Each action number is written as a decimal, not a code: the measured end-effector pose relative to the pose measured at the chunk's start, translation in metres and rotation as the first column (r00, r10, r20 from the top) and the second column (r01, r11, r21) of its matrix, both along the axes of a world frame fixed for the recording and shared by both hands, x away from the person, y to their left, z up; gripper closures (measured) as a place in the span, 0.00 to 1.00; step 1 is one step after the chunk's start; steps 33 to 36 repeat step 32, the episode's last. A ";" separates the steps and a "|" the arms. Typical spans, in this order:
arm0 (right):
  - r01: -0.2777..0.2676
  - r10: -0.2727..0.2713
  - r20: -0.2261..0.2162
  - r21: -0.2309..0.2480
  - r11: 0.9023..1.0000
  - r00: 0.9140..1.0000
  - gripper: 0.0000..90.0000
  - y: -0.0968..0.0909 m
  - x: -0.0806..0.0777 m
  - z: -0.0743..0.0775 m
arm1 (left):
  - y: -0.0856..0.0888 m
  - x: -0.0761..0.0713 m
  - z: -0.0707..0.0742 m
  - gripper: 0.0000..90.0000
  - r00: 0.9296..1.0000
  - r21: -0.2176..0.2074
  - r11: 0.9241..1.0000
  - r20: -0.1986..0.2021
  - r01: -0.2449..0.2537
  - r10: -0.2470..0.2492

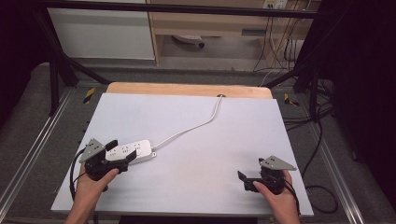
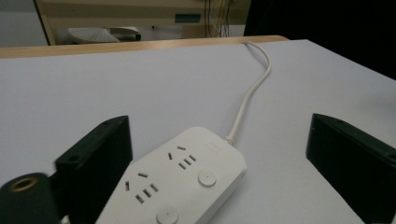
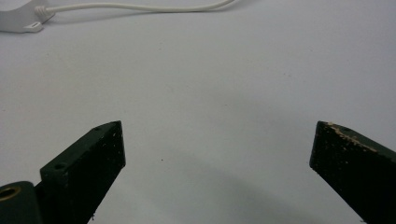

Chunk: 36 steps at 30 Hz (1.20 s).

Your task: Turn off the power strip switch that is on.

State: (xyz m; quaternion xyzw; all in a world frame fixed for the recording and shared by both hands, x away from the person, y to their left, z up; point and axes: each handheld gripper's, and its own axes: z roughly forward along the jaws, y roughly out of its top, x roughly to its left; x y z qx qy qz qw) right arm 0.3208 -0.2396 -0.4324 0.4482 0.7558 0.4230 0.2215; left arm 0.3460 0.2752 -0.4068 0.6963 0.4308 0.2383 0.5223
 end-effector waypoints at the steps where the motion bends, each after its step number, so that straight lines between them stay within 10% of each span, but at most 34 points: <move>1: 0.000 0.000 0.001 0.000 1.000 1.000 0.05 0.000 0.000 0.000 | 0.001 -0.001 0.001 0.05 1.000 -0.010 1.000 -0.001 0.004 -0.004; 9: 0.002 -0.003 0.011 0.008 1.000 1.000 0.04 -0.002 0.000 0.001 | 0.017 -0.012 0.013 0.05 0.999 -0.057 0.998 0.030 -0.014 0.015; 22: 0.056 -0.055 0.043 -0.025 0.998 0.998 0.05 -0.002 0.003 -0.006 | 0.056 -0.037 0.000 0.07 0.999 -0.022 0.999 0.024 -0.028 0.028; 36: 0.144 -0.146 -0.013 -0.100 0.985 0.989 0.05 -0.006 0.022 -0.025 | 0.050 -0.039 -0.010 0.07 1.000 0.005 1.000 -0.015 0.005 -0.005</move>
